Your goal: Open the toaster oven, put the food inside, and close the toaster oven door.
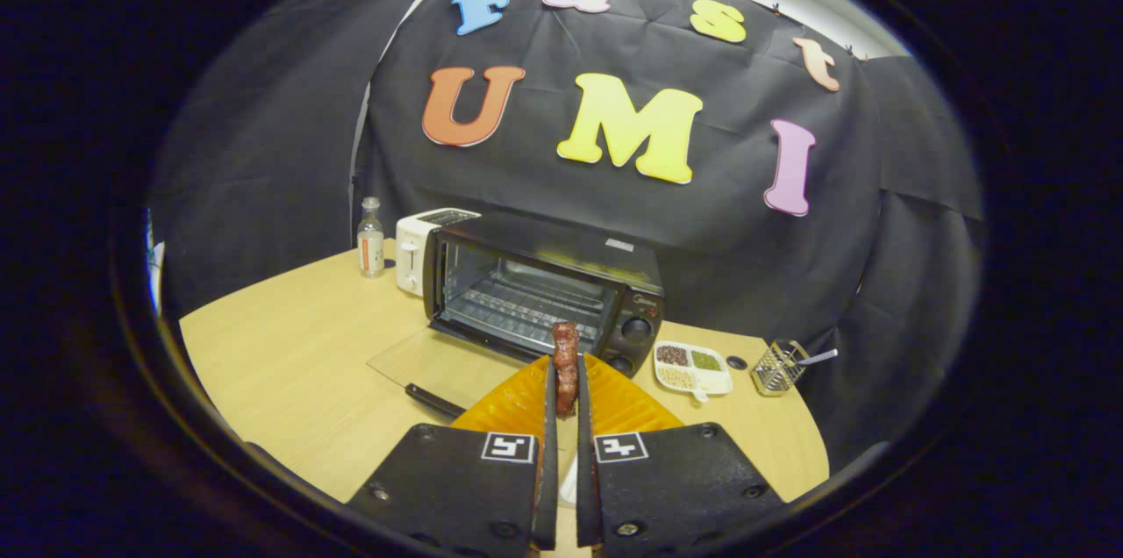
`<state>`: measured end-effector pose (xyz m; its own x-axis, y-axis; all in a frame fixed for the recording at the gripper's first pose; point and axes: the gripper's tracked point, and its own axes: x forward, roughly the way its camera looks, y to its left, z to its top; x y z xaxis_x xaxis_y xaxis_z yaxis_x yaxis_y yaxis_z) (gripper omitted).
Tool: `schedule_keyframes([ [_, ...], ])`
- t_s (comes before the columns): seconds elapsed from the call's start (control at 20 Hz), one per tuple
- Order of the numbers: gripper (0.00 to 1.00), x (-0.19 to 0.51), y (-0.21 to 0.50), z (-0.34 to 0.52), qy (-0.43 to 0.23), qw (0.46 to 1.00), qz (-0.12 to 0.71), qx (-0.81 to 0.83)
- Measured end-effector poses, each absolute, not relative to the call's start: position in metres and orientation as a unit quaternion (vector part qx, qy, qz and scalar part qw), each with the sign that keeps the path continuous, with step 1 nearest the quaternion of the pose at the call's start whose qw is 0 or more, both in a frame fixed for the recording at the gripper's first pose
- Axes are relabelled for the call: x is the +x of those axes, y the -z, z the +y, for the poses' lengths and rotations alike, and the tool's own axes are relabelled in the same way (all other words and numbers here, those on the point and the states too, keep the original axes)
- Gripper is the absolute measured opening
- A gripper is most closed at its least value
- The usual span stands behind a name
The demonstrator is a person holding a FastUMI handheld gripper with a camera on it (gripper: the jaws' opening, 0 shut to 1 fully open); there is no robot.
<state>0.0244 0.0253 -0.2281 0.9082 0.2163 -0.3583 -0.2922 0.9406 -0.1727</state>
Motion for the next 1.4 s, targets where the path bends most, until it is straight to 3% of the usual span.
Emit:
schedule_keyframes([
  [0.55, 0.12, 0.091, 0.273, 0.105, -0.097, 0.982, 0.149, -0.069],
  [0.9, 0.12, 0.133, 0.285, 0.137, -0.096, 0.984, 0.145, 0.044],
  [1.4, 0.12, 0.216, 0.323, 0.147, -0.154, 0.92, 0.2, 0.301],
])
